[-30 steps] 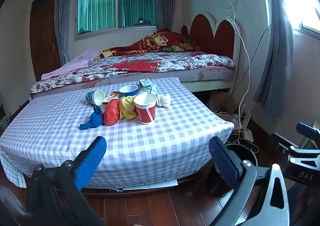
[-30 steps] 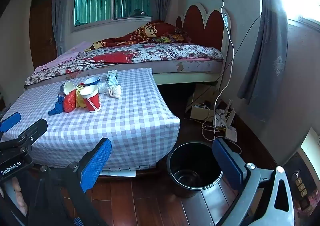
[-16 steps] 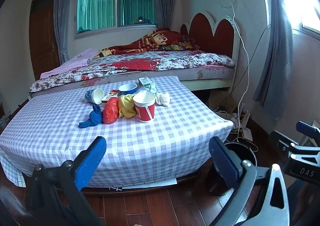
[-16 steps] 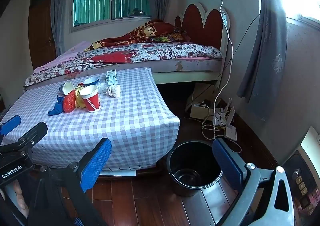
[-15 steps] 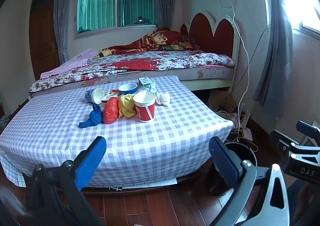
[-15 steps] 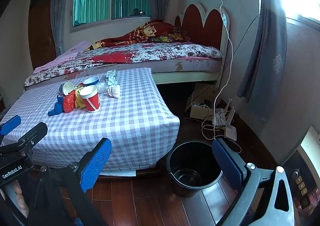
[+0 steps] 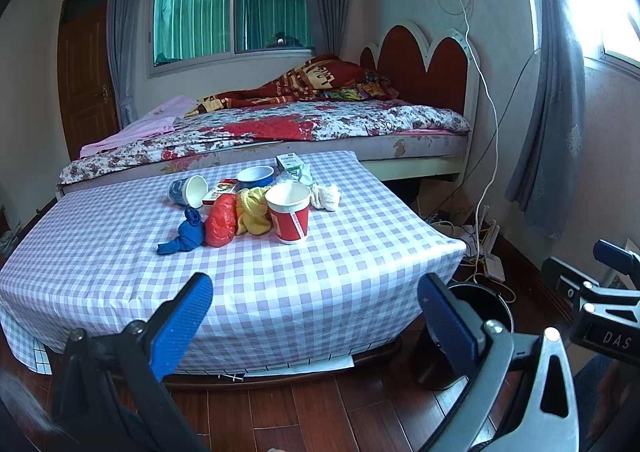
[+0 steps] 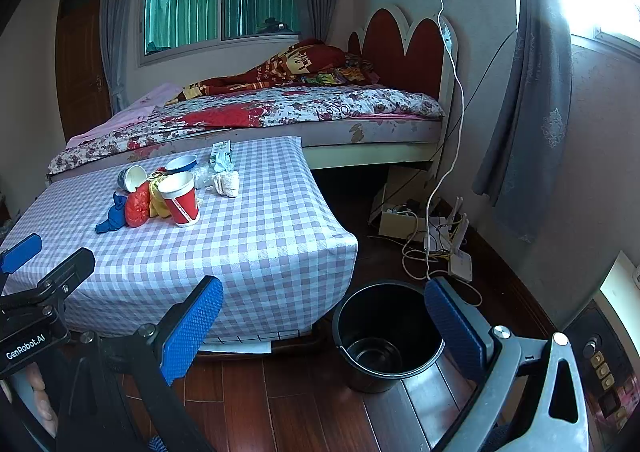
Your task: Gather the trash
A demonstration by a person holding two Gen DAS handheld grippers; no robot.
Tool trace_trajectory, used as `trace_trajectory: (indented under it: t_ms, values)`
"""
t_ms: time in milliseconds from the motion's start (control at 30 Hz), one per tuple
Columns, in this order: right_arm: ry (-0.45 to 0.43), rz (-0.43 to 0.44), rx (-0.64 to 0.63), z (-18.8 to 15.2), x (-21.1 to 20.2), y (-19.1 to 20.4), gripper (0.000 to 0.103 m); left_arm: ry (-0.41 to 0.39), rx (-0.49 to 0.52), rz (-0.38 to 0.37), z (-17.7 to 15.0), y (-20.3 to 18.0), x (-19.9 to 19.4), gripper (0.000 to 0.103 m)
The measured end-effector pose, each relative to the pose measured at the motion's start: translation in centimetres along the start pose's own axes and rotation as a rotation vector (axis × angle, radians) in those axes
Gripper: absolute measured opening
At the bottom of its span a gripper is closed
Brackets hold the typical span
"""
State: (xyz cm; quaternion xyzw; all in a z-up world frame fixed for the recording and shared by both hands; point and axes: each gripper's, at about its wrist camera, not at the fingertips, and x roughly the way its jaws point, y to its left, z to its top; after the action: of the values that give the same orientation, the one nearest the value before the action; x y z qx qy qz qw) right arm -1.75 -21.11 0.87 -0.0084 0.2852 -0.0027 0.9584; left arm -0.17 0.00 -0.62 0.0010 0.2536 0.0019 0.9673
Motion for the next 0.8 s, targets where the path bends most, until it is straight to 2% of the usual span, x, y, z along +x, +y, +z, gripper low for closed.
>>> trace_trajectory:
  t_ms: [800]
  values:
    - [-0.002,0.003,-0.001,0.32,-0.14,-0.03,0.102,0.000,0.005,-0.002,0.12,-0.25,0.07,0.102]
